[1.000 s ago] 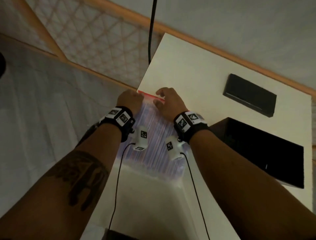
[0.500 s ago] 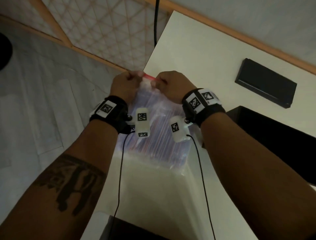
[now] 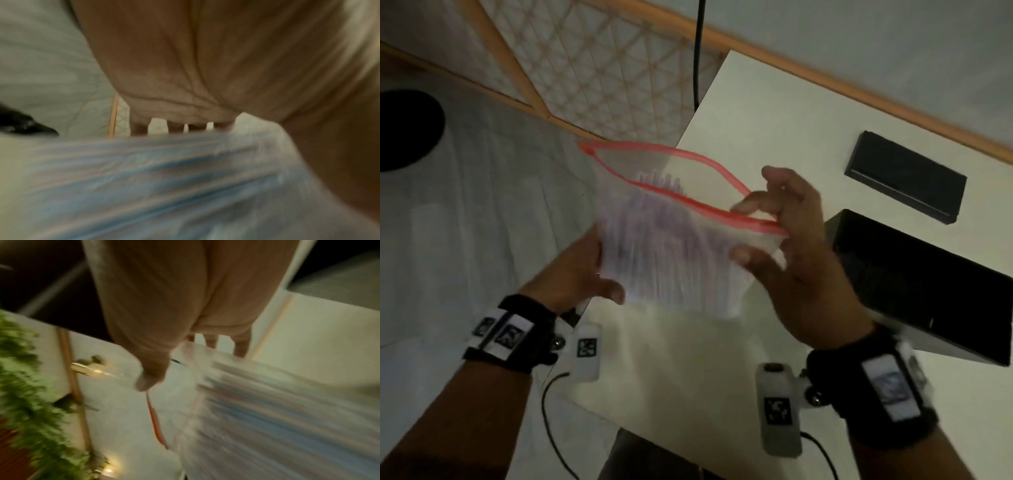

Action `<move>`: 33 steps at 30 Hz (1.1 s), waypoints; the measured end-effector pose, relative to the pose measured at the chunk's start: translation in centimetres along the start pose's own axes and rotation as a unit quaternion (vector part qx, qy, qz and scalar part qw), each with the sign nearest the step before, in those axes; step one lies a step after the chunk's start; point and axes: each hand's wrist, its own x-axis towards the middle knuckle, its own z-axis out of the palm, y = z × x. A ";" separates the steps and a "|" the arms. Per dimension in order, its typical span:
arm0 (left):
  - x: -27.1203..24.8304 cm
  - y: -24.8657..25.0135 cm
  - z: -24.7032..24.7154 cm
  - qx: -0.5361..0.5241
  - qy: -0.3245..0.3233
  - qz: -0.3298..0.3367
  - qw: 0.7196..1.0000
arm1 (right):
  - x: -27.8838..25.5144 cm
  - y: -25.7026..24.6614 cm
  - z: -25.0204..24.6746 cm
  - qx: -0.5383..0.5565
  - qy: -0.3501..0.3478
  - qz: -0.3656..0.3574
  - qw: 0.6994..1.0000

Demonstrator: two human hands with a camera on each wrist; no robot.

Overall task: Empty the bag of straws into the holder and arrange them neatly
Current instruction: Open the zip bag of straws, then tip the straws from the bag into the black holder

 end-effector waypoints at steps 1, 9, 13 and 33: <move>-0.2 -0.8 1.2 0.073 0.000 -0.009 0.997 | -0.5 1.7 1.3 0.033 0.013 0.023 0.999; 0.4 -2.1 5.9 -0.036 0.126 0.032 0.991 | -1.2 9.6 7.3 0.141 0.021 0.266 0.954; 0.2 -0.4 7.3 -0.021 0.157 0.079 0.984 | -1.2 8.8 7.4 0.130 0.044 0.220 0.966; 2.0 -0.5 11.1 0.039 0.029 -0.062 0.997 | -1.8 10.3 9.3 -0.013 -0.084 0.171 0.982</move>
